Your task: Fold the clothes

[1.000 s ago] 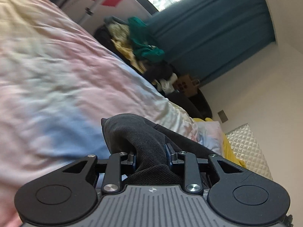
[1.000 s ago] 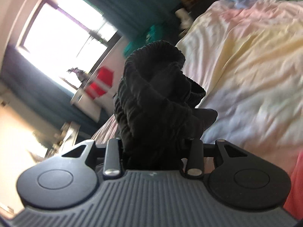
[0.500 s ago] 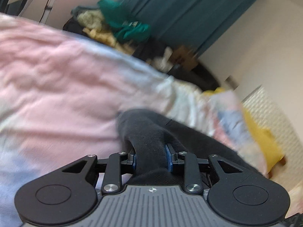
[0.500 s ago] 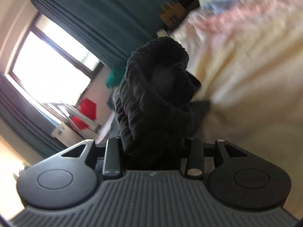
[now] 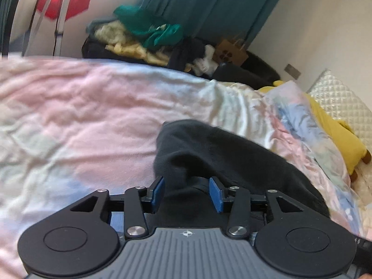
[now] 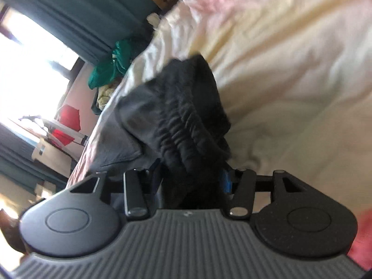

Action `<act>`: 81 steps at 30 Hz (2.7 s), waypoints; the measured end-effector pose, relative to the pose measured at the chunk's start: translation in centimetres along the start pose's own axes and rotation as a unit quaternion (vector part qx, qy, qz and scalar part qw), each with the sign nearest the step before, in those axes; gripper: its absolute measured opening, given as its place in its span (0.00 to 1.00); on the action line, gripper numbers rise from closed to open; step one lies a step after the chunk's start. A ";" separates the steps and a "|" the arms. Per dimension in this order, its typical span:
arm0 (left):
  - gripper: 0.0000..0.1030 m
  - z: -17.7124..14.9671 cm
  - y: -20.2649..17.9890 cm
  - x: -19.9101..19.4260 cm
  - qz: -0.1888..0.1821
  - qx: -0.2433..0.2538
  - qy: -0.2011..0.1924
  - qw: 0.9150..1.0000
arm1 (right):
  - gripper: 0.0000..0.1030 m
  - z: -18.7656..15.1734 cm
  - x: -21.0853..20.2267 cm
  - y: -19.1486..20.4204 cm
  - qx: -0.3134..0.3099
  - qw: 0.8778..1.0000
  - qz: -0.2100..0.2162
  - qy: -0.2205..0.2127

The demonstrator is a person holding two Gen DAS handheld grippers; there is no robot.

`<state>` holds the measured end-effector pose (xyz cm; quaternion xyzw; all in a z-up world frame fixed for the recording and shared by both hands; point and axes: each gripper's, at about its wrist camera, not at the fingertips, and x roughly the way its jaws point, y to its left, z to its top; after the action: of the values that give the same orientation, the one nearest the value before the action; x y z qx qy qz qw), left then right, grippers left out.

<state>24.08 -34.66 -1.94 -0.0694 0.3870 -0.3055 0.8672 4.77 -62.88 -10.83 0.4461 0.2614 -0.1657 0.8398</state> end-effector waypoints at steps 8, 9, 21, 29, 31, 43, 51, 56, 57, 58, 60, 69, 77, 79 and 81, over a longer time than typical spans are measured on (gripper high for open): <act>0.54 -0.8 -7.2 -12.1 0.002 0.085 -0.033 0.996 | 0.51 -1.2 -11.0 6.5 -0.096 0.994 0.015 -0.042; 0.54 -1.1 -7.9 -13.6 0.001 0.092 -0.036 0.995 | 0.51 -1.3 -12.1 7.5 -0.111 0.993 0.016 -0.045; 0.97 -7.8 -13.6 -28.2 -0.018 0.165 -0.124 0.978 | 0.51 -8.7 -23.8 16.1 -0.263 0.955 0.038 -0.131; 1.00 -12.7 -13.4 -32.7 0.004 0.193 -0.160 0.968 | 0.51 -13.8 -25.1 16.3 -0.289 0.943 0.032 -0.161; 1.00 -13.6 -12.8 -32.8 0.015 0.189 -0.166 0.968 | 0.51 -14.8 -24.8 16.3 -0.296 0.940 0.024 -0.170; 1.00 -17.1 -7.2 -29.2 0.043 0.165 -0.166 0.971 | 0.83 -18.2 -20.0 16.0 -0.296 0.934 0.015 -0.198; 1.00 -17.8 -4.4 -27.3 0.075 0.165 -0.169 0.969 | 0.83 -21.2 -14.8 15.9 -0.317 0.929 -0.042 -0.186; 1.00 -17.9 -4.1 -26.8 0.080 0.167 -0.165 0.969 | 0.83 -21.6 -14.2 15.2 -0.300 0.930 -0.043 -0.206; 1.00 -18.0 -4.1 -26.7 0.081 0.166 -0.164 0.969 | 0.83 -21.6 -14.1 15.2 -0.299 0.931 -0.043 -0.204; 1.00 -18.0 -4.1 -26.6 0.082 0.166 -0.163 0.969 | 0.83 -21.6 -14.0 15.1 -0.299 0.932 -0.044 -0.202; 1.00 -18.1 -4.2 -26.4 0.082 0.166 -0.160 0.970 | 0.83 -21.5 -13.8 15.0 -0.297 0.933 -0.045 -0.198; 1.00 -18.2 -4.3 -26.1 0.080 0.166 -0.155 0.971 | 0.83 -21.9 -13.5 15.1 -0.303 0.933 -0.057 -0.187; 1.00 -18.2 -4.2 -26.5 0.080 0.164 -0.154 0.971 | 0.83 -22.2 -13.3 15.5 -0.316 0.928 -0.068 -0.187; 1.00 -18.2 -4.1 -26.5 0.082 0.163 -0.155 0.971 | 0.83 -22.3 -13.3 15.6 -0.318 0.926 -0.070 -0.189; 1.00 -18.3 -4.1 -26.5 0.085 0.160 -0.156 0.971 | 0.83 -22.4 -13.4 15.6 -0.319 0.925 -0.073 -0.191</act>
<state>-4.53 -20.34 3.59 0.0569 0.1974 -0.2741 0.9395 -4.59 -35.02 -3.04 0.0937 0.1667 -0.2165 0.9574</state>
